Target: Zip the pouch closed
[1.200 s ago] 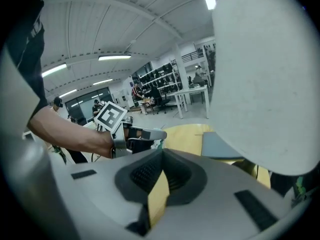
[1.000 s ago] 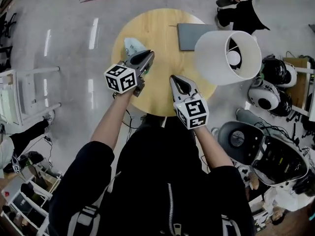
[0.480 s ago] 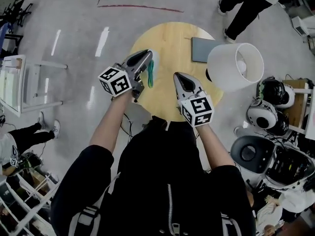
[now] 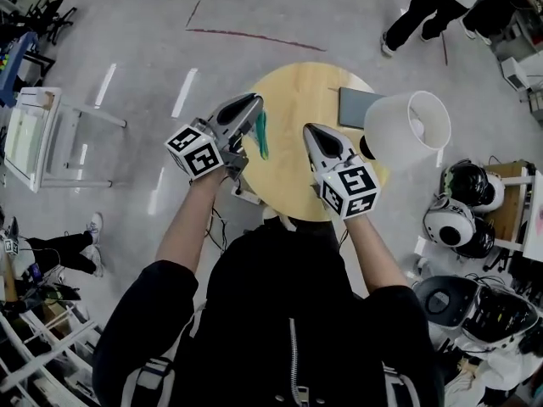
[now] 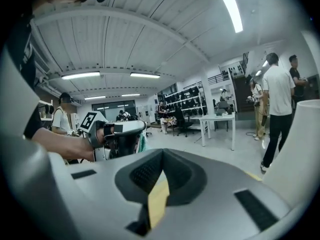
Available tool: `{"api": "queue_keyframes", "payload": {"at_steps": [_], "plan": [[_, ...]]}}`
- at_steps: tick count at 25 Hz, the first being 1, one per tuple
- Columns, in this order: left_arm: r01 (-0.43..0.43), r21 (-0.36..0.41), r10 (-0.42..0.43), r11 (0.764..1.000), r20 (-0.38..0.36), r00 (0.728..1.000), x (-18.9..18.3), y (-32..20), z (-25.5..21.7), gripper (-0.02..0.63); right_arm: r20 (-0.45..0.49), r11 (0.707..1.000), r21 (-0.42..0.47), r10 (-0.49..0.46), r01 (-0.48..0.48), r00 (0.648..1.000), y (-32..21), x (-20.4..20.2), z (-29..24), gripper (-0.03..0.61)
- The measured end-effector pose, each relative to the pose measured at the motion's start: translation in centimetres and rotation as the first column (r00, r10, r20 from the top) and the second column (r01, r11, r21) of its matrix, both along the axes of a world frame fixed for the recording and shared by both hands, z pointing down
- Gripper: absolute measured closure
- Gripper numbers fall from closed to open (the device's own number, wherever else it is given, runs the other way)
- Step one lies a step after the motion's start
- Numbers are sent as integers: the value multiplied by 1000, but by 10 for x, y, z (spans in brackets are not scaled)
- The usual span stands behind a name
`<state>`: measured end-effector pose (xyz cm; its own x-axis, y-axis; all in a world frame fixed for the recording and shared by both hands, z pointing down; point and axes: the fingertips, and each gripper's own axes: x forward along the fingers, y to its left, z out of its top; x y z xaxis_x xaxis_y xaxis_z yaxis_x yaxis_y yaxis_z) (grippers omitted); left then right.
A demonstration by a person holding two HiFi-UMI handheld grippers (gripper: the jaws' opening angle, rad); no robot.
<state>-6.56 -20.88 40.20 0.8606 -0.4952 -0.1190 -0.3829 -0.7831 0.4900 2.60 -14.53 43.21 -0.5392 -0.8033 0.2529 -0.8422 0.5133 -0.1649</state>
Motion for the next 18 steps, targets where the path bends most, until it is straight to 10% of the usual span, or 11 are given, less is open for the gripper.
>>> {"api": "queue_keyframes", "payload": {"at_steps": [18], "plan": [[-61, 64, 65, 996, -62, 996, -36, 42, -44, 577, 86, 964, 64, -262, 257, 961, 6, -67, -44, 574]]}}
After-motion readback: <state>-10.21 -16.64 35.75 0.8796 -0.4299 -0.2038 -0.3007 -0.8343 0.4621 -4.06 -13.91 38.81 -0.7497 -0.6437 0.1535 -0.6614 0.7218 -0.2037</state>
